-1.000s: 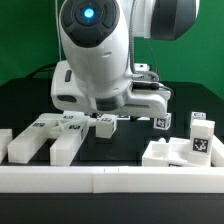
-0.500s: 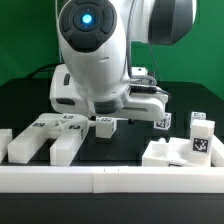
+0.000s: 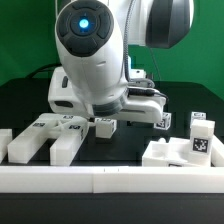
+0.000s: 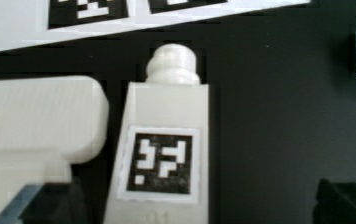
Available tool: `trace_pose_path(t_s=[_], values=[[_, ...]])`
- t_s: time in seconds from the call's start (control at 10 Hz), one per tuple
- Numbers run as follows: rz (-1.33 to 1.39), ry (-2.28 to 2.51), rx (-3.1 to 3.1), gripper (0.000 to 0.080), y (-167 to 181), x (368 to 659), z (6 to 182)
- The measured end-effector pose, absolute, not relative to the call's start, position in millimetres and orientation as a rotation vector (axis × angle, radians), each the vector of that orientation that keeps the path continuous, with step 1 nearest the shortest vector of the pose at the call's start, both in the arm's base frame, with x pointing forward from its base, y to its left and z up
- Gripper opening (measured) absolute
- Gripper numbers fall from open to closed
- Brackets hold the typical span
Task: Assemble chair
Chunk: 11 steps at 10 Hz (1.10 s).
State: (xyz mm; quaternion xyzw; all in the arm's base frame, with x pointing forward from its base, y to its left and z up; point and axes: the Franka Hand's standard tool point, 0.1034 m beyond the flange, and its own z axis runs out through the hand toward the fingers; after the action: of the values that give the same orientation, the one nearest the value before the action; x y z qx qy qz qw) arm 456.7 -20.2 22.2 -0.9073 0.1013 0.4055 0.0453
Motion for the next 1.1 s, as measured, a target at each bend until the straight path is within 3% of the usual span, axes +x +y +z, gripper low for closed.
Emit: trace_pose_path(t_s=[1.0, 1.1], values=[[1.244, 0.312, -2.774, 0.0649, -20.7, 453.6, 12.3], [1.244, 0.312, -2.774, 0.0525, -20.8, 453.6, 12.3]])
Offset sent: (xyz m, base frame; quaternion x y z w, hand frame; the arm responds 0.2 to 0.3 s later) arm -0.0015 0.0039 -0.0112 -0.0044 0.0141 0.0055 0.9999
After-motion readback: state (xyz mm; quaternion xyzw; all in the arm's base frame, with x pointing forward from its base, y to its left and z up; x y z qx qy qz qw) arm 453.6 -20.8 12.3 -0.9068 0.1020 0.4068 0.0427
